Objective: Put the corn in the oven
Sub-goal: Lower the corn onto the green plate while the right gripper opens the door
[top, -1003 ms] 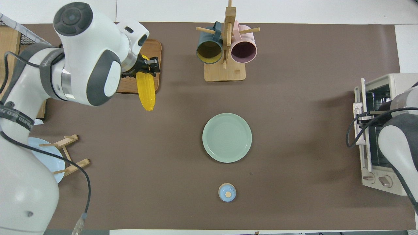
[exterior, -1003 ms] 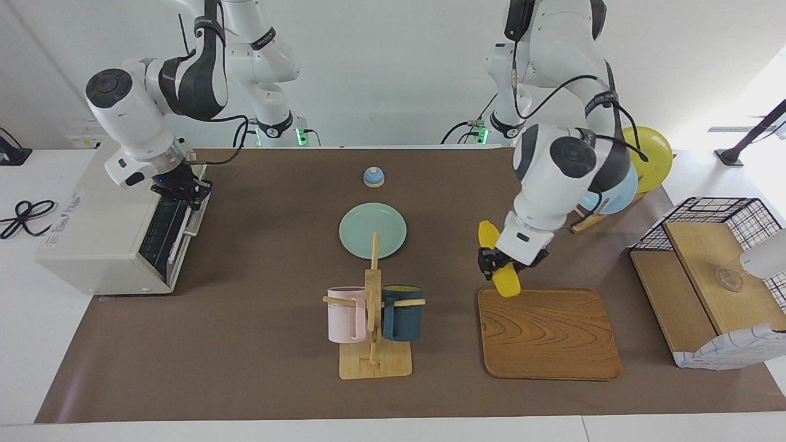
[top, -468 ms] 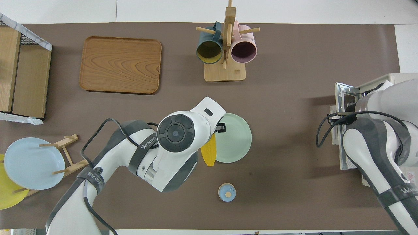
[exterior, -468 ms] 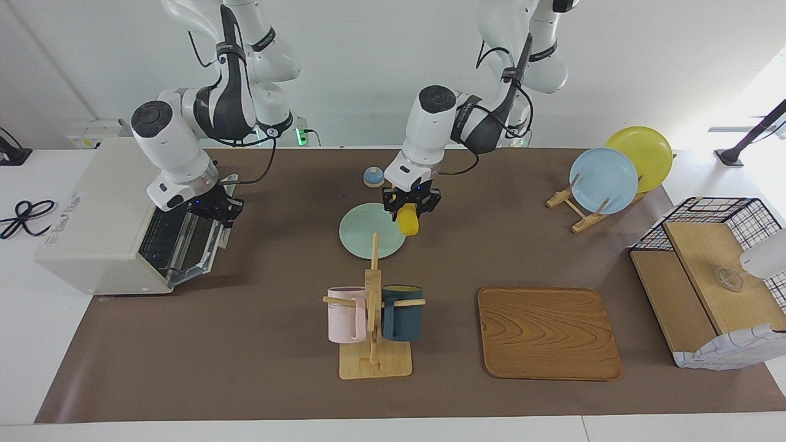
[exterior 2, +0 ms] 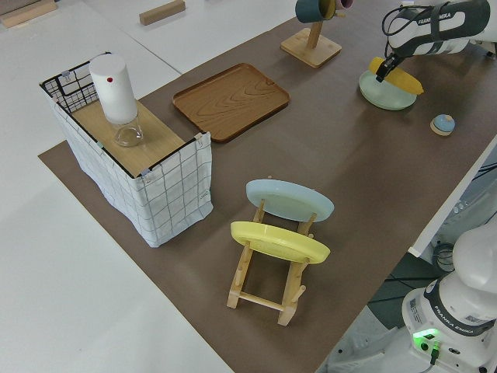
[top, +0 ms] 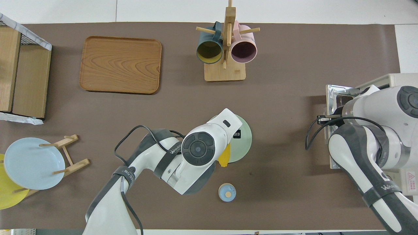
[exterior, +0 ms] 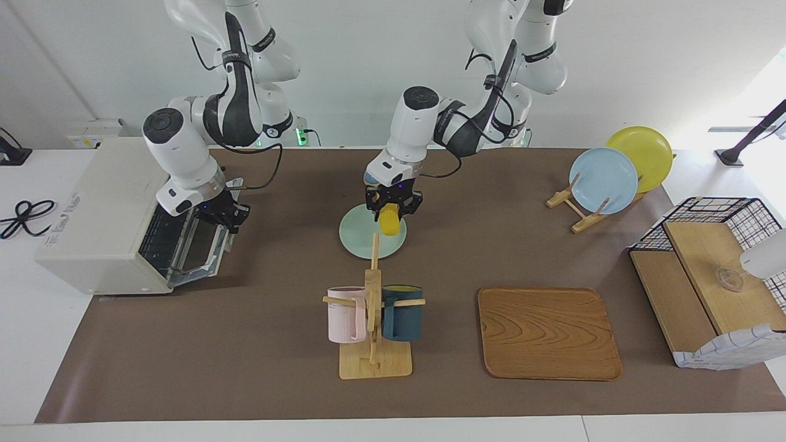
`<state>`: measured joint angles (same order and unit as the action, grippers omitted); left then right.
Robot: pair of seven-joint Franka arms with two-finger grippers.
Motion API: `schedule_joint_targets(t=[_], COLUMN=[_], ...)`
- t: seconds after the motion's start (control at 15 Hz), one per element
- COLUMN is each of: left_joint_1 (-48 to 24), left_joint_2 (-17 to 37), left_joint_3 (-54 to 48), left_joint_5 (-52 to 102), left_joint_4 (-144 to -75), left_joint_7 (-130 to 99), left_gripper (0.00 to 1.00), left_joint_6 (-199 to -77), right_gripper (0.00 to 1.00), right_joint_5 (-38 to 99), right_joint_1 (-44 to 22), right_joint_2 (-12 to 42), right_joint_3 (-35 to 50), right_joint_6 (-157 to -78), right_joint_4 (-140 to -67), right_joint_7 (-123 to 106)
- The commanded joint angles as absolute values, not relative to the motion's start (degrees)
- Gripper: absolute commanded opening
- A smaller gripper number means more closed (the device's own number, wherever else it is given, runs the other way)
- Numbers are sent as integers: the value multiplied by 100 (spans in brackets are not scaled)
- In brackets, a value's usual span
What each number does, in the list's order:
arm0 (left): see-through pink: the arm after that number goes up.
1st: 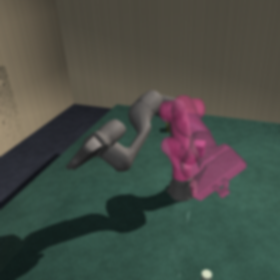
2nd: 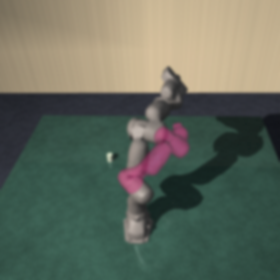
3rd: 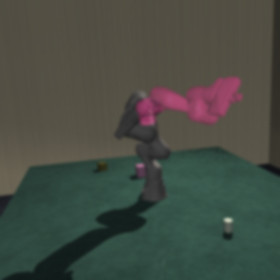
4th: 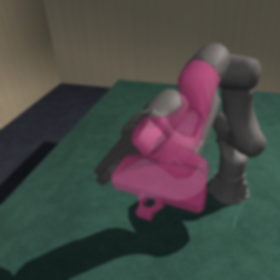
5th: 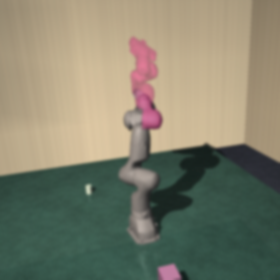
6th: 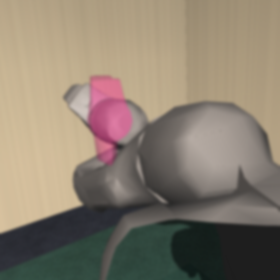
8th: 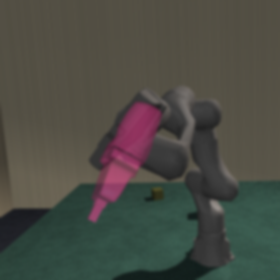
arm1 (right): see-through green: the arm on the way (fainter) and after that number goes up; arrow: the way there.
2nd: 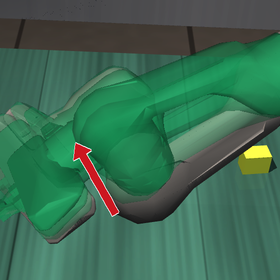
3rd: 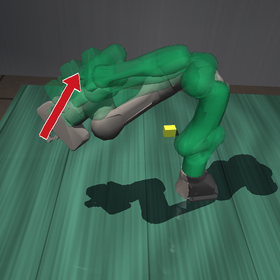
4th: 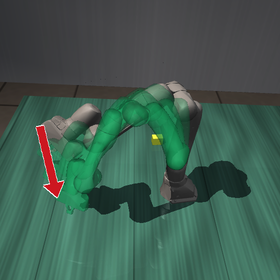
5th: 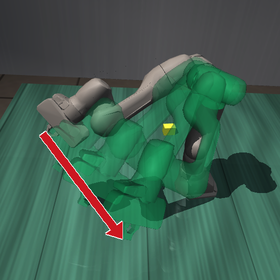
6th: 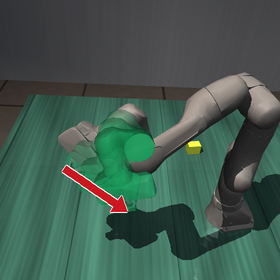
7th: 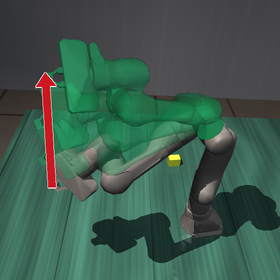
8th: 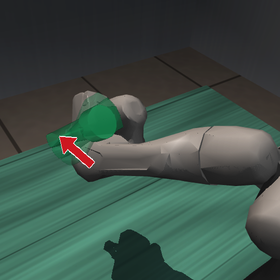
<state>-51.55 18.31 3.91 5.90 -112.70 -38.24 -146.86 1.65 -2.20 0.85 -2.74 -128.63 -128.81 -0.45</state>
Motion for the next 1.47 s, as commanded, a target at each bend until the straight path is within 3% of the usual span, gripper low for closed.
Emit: schedule_joint_targets(t=[0.0,0.53,1.0,1.07,1.14,1.4], left_joint_1=[-5309,-5300,-5300,-5300,-5300,-5300], left_joint_2=[2135,2241,2250,2250,2241,2215], left_joint_3=[492,492,492,492,492,492], left_joint_5=[598,598,598,598,598,598], left_joint_4=[-11066,-11083,-11136,-11136,-11136,-11136], left_joint_7=[-3823,-3621,-3551,-3559,-3560,-3560], left_gripper=[0,0,52,71,96,100], left_joint_6=[-14932,-15161,-15126,-15117,-15074,-14941], right_gripper=[0,0,0,0,0,0], right_joint_5=[-88,193,281,281,281,351], right_joint_1=[-61,-70,-615,-633,-694,-712], right_joint_2=[272,755,888,870,844,669], right_joint_3=[-422,-422,-378,-369,-369,-290], right_joint_6=[-13271,-13746,-13949,-13826,-13564,-12430], right_joint_4=[-12955,-13061,-12921,-12816,-12640,-12015], right_joint_7=[-62,-53,553,554,554,606])
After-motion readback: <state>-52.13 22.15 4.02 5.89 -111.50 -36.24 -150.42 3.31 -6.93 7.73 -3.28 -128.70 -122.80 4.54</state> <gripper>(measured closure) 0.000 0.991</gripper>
